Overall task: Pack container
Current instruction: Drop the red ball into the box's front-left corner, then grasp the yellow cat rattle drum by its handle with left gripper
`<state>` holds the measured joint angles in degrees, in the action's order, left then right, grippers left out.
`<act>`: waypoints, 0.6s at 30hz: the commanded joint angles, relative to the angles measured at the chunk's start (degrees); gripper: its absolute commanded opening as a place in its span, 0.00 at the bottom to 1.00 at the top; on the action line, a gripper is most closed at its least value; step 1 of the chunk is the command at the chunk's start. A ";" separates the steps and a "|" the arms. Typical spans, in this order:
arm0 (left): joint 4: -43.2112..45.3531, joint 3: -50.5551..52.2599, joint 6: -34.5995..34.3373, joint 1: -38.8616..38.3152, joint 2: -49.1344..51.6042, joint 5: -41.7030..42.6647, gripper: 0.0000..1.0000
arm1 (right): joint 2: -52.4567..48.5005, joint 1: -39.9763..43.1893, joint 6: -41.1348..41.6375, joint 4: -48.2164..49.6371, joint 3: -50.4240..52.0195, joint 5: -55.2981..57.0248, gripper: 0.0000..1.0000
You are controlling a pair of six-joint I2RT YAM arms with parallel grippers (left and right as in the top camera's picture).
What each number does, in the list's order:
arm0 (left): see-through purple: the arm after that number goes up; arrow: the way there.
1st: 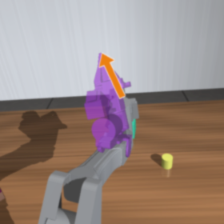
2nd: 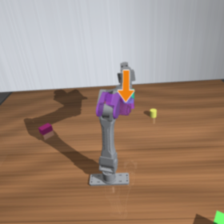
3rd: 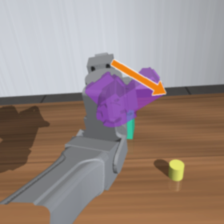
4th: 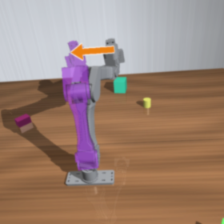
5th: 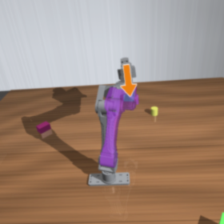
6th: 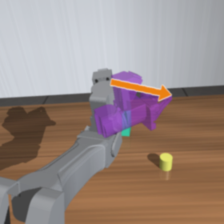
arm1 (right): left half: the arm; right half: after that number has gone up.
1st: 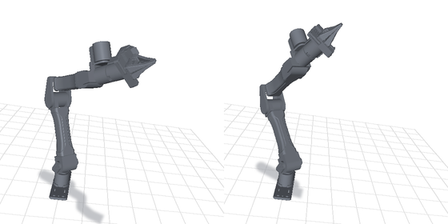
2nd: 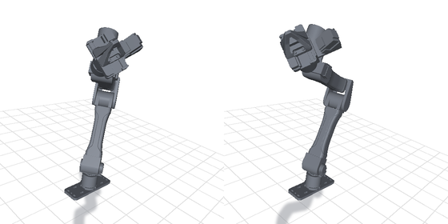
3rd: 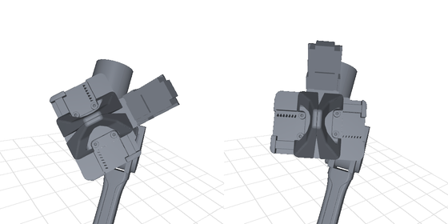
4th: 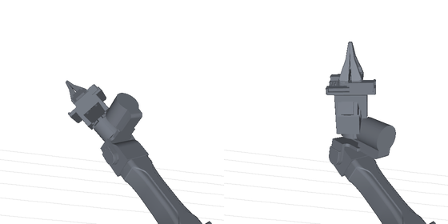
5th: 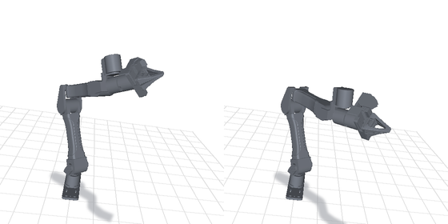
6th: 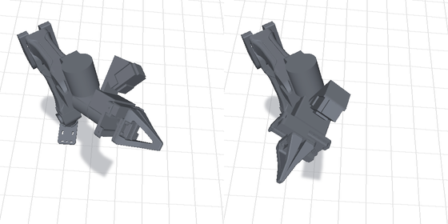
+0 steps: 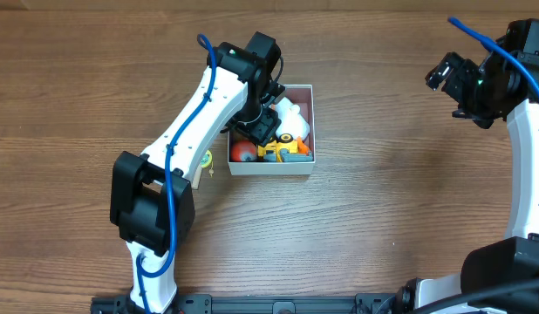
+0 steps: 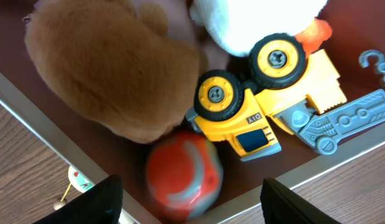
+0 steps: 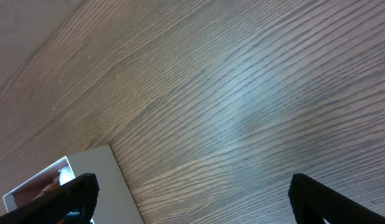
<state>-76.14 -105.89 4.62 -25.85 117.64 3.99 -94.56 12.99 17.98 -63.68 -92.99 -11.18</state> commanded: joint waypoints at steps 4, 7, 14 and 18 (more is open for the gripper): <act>-0.42 -1.92 1.44 0.92 -5.60 1.95 0.68 | 0.20 -0.15 0.00 0.31 -0.31 -0.07 1.00; -4.09 -5.75 6.03 1.92 -9.09 2.89 0.60 | 0.20 -0.15 0.00 0.31 -0.31 -0.07 1.00; -13.44 -10.58 5.25 8.74 -15.32 0.55 1.00 | 0.20 -0.15 0.00 0.31 -0.31 -0.07 1.00; -11.98 -4.74 4.17 17.99 -14.08 6.54 1.00 | 0.20 -0.15 0.00 0.31 -0.31 -0.07 1.00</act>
<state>-89.54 -115.28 9.58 -13.87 101.47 5.56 -94.56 12.97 17.96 -63.66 -92.99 -11.18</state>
